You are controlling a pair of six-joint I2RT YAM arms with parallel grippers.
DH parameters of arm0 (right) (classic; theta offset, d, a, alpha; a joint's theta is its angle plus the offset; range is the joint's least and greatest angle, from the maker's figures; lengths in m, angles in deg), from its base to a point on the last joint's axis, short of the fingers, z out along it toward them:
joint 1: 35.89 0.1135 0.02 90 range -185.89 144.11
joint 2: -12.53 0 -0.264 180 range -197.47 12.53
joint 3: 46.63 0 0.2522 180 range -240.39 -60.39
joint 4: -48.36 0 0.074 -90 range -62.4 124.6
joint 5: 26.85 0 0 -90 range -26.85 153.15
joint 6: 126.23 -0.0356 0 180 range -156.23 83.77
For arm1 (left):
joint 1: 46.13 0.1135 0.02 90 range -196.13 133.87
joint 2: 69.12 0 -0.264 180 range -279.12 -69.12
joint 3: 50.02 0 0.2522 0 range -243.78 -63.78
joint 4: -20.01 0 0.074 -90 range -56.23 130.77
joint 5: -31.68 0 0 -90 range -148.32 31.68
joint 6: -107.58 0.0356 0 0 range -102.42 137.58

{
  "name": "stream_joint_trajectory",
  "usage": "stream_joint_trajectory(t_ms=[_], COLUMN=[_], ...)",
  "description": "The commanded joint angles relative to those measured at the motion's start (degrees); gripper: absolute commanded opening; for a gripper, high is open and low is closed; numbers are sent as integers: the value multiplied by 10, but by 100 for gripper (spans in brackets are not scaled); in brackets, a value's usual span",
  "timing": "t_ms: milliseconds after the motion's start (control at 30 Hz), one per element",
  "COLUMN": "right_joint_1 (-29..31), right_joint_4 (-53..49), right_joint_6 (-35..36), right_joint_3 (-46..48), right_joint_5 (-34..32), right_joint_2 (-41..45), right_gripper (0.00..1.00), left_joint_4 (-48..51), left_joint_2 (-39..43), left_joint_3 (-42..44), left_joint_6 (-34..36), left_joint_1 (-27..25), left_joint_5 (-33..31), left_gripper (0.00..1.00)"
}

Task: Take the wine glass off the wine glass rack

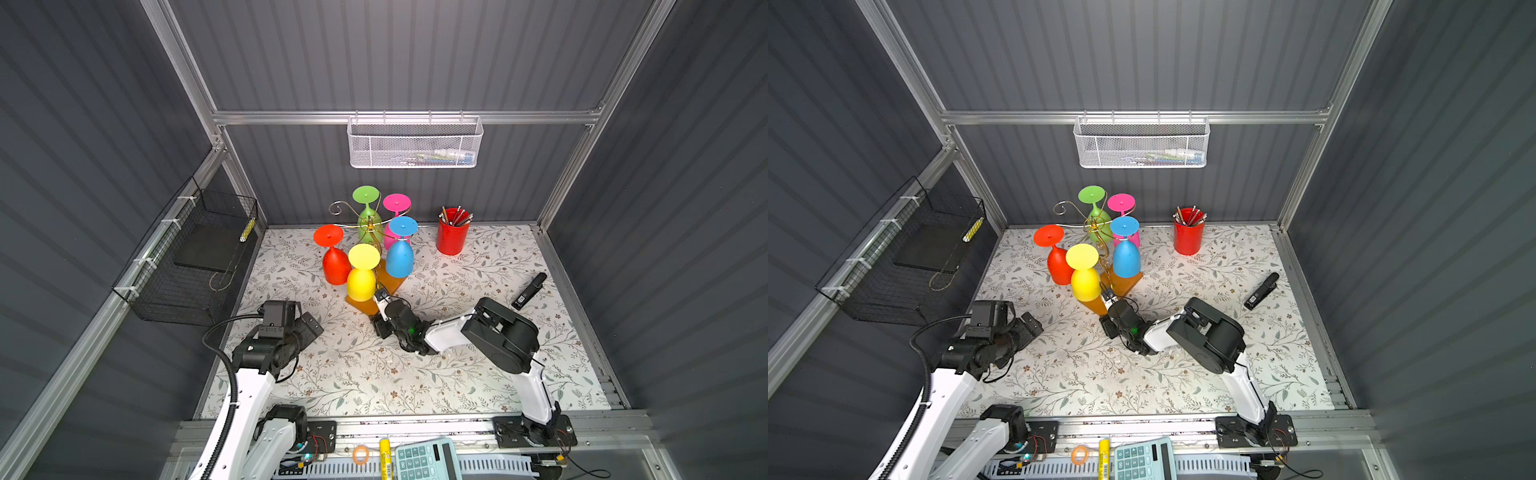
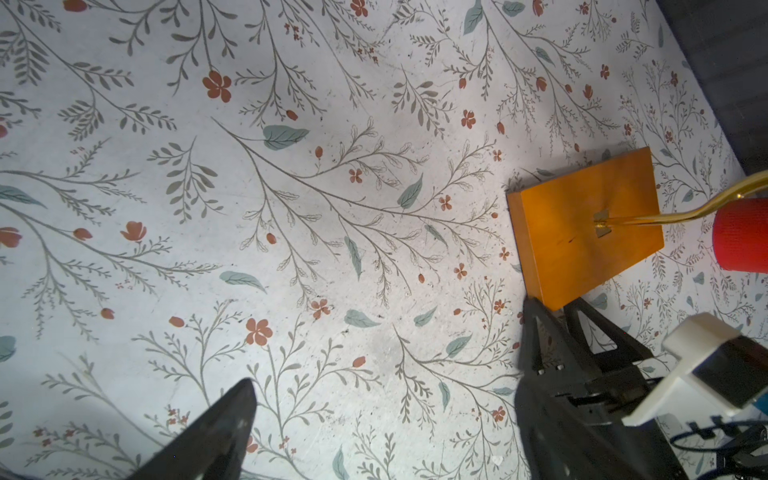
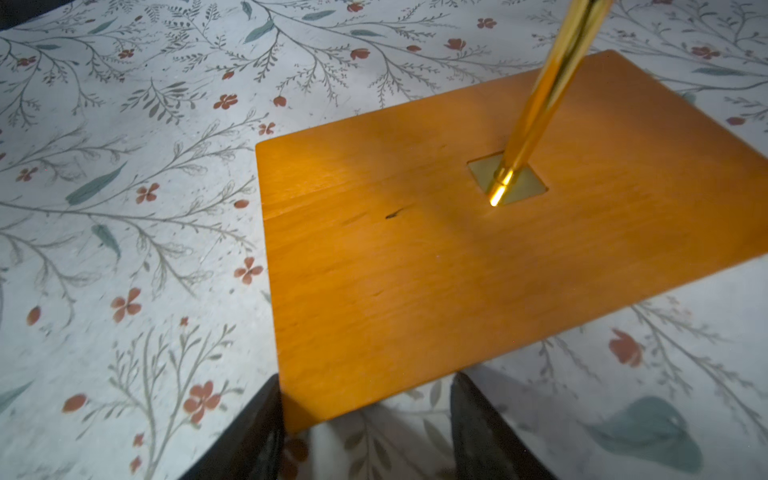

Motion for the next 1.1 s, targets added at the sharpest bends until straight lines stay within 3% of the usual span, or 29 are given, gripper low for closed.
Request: stream_joint_trajectory(t_ms=[0, 333, 600, 833, 933, 1067], right_joint_1=[-6, 3, 13, 33, 37, 37], right_joint_4=[-48, -41, 52, 141, 166, 174], right_joint_6=[4, 1, 7, 6, -3, -23], right_joint_3=[-29, -66, 75, 210, 267, 330], right_joint_5=[25, 40, 23, -17, -39, -54], right_joint_2=[-43, -64, 28, 111, 163, 238], right_gripper=[63, 65, 70, 70, 70, 70], left_joint_4=[13, -9, -61, -115, -158, -247], left_joint_2=[1, -24, -28, -25, -32, -59], left_joint_3=[0, 8, 46, 79, 95, 121], left_joint_6=[-7, -9, -23, -14, -16, -39], left_joint_1=[3, 3, 2, -3, -37, -130], left_joint_5=[-9, 16, 103, 140, 129, 88], left_gripper=[97, 97, 93, 80, 77, 76])
